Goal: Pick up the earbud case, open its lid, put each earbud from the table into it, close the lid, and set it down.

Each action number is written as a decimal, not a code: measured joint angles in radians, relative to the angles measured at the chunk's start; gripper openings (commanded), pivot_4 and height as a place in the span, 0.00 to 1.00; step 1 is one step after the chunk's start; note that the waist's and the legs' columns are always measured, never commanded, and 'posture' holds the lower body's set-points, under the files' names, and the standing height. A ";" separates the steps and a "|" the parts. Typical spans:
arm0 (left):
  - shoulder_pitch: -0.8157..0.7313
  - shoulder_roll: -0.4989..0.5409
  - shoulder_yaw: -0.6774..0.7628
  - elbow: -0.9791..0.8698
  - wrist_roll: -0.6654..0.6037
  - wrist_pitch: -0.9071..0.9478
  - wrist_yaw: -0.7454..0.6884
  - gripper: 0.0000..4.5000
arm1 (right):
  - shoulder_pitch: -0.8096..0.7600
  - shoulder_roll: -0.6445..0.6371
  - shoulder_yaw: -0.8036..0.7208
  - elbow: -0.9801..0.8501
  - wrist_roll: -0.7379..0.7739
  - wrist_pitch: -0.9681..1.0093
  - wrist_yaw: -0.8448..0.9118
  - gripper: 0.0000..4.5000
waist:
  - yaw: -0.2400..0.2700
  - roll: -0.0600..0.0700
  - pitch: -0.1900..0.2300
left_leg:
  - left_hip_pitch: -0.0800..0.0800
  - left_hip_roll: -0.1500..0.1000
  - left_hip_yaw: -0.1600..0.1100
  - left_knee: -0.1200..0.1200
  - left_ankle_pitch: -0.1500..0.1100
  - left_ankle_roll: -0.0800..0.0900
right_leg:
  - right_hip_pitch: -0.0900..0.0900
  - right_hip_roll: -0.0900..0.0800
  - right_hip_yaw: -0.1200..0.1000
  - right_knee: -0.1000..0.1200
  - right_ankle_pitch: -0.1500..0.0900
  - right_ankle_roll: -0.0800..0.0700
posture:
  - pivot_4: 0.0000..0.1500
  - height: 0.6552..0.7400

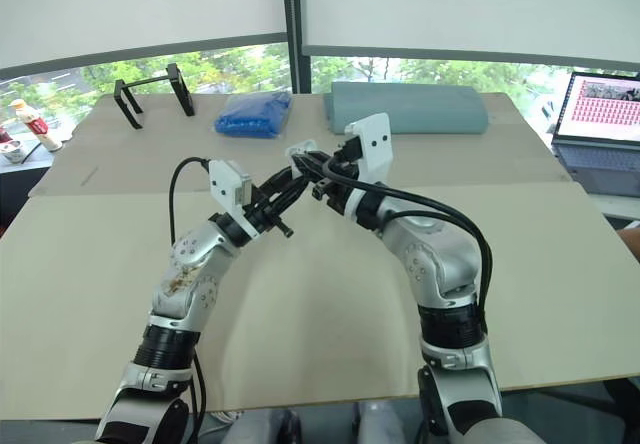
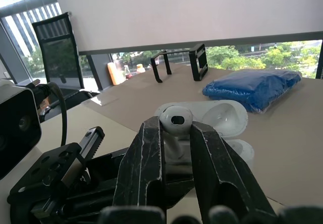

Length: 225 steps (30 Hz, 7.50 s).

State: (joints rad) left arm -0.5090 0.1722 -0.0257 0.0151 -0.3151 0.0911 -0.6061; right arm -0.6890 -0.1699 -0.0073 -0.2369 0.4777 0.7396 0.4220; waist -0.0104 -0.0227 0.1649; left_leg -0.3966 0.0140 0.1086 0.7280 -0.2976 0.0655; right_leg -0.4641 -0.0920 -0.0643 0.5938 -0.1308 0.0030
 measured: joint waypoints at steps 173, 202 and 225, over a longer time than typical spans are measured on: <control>0.250 0.083 -0.149 -0.356 -0.046 0.132 -0.085 0.12 | 1.108 -0.769 -0.746 -0.409 0.107 0.493 0.342 1.00 | 0.033 0.001 -0.001 | 0.007 -0.001 0.002 -0.005 -0.007 0.012 | 0.008 0.000 0.007 -0.014 -0.008 0.006 | 1.00 1.00; 0.280 0.112 -0.171 -0.417 -0.043 0.172 -0.052 0.12 | 1.070 -0.687 -0.474 -0.228 -0.073 0.205 0.266 0.30 | 0.025 0.000 -0.002 | 0.010 -0.002 0.004 -0.005 -0.007 0.013 | 0.009 0.003 0.017 -0.013 -0.009 0.005 | 1.00 1.00; 0.283 0.108 -0.173 -0.417 -0.041 0.169 -0.052 0.12 | 0.798 -0.898 -0.158 -0.124 -0.125 0.091 0.422 0.08 | 0.024 0.000 -0.002 | 0.010 -0.002 0.005 -0.002 -0.008 0.014 | 0.008 0.004 0.020 -0.010 -0.008 0.005 | 1.00 1.00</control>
State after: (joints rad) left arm -0.2259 0.2804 -0.1984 -0.4016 -0.3560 0.2600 -0.6580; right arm 0.1088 -1.0680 -0.1653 -0.3605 0.3523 0.8304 0.8444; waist 0.0141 -0.0223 0.1626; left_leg -0.3861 0.0122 0.1137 0.7257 -0.3053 0.0796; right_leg -0.4566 -0.0881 -0.0441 0.5838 -0.1388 0.0083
